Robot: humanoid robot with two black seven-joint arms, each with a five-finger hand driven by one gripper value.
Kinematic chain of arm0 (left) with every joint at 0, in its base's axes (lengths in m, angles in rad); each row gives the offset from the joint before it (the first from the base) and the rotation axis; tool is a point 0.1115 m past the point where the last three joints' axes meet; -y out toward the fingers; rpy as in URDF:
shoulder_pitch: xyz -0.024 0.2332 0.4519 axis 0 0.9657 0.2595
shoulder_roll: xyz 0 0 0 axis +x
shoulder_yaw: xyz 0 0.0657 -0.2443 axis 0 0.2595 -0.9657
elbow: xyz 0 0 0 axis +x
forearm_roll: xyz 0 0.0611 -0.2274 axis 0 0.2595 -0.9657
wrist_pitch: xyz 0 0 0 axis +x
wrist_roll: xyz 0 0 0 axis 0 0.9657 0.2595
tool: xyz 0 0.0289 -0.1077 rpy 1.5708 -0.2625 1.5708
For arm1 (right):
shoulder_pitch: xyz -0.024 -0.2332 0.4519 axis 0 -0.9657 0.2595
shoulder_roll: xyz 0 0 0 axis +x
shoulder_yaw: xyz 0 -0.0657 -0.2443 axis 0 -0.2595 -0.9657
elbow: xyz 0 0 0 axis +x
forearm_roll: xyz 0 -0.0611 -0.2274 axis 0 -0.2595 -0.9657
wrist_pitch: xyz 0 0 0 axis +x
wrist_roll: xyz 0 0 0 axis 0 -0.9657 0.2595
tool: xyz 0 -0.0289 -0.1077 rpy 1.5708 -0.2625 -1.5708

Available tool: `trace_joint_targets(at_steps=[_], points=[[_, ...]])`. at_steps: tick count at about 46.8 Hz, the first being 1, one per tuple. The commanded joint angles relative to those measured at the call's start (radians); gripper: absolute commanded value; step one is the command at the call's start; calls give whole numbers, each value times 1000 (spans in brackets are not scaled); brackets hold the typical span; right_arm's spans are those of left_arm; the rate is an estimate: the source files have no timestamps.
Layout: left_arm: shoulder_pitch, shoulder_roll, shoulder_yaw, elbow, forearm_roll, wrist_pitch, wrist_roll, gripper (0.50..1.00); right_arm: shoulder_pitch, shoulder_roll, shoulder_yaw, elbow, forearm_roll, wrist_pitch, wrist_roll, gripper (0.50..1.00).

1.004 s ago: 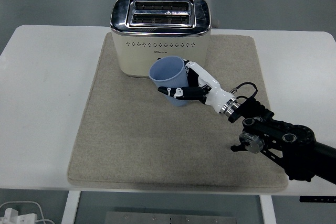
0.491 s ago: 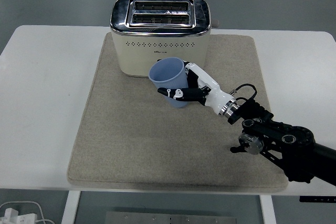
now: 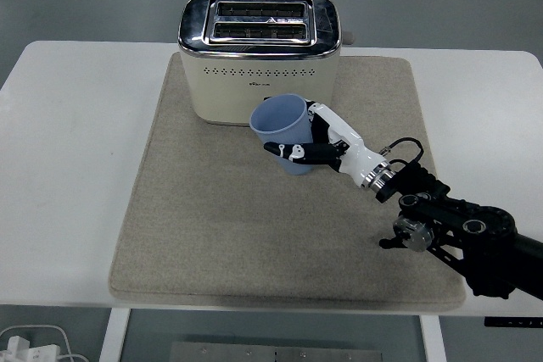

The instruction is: Put the water cup in front of the bread machine

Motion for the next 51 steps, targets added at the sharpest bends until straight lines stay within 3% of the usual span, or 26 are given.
trace_joint_targets(at_steps=[1, 12, 22, 30, 36, 51], points=[[0, 0, -1, 2, 0, 0, 0, 1000, -4, 6, 6, 0, 0, -3, 0, 500], [0, 0, -1, 2, 0, 0, 0, 1000, -11, 29, 9, -2, 0, -48, 0, 500], [0, 0, -1, 2, 0, 0, 0, 1000, -14, 34, 11, -3, 0, -48, 0, 670], [0, 0, -1, 0, 0, 0, 0, 1000, -15, 50, 11, -3, 1, -51, 0, 760], [0, 0, -1, -2, 0, 0, 0, 1000, -20, 54, 11, -3, 1, -63, 0, 854], [0, 0, -1, -2, 0, 0, 0, 1000, -24, 54, 11, -6, 0, -74, 0, 889]])
